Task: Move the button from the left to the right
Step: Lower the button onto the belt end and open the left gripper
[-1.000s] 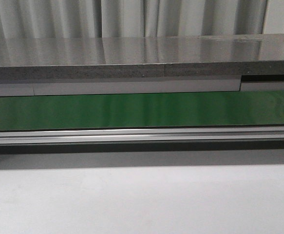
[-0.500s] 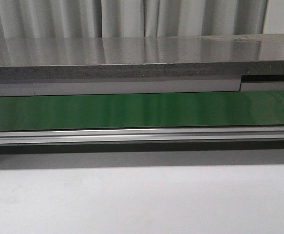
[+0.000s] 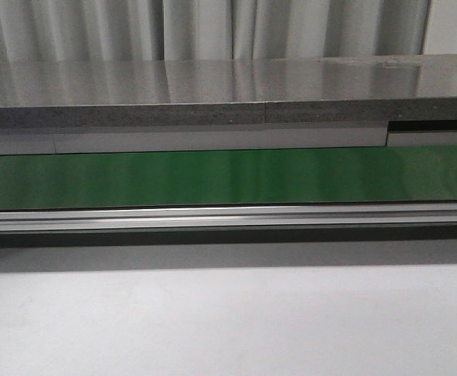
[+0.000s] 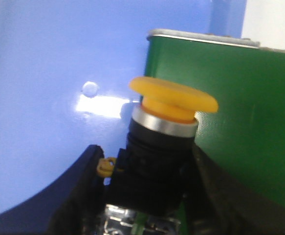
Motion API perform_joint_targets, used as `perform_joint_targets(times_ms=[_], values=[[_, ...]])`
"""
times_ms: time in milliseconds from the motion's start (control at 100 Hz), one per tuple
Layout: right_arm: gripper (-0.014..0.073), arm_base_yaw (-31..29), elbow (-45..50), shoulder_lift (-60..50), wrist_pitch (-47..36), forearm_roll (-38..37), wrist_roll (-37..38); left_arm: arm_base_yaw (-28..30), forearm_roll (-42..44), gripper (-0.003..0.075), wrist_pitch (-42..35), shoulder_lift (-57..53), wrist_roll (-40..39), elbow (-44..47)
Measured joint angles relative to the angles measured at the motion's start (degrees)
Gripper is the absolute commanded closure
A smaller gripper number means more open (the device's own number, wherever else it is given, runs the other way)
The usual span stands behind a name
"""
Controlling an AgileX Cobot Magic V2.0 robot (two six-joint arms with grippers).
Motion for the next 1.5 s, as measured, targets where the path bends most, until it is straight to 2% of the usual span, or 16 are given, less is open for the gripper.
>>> perform_joint_targets(times_ms=[150,480,600,860,1000,1500], values=[[0.066,0.0,0.0,0.0,0.0,0.0,0.0,-2.0,-0.1,0.074,-0.4,0.0,0.0,1.5],[0.066,0.0,0.0,0.0,0.0,0.0,0.0,-2.4,-0.9,0.0718,-0.8,0.0,0.0,3.3],[0.066,0.0,0.0,0.0,0.0,0.0,0.0,-2.4,-2.0,0.0609,-1.4,0.0,0.0,3.3],[0.066,0.0,0.0,0.0,0.0,0.0,0.0,-2.4,-2.2,0.0279,-1.9,0.0,0.0,3.7],[0.066,0.0,0.0,0.0,0.0,0.0,0.0,-2.4,-2.2,0.0182,-2.2,0.0,0.0,3.9],[0.066,0.0,0.0,0.0,0.0,0.0,0.0,-2.4,-5.1,0.0173,-2.2,-3.7,0.9,3.9]])
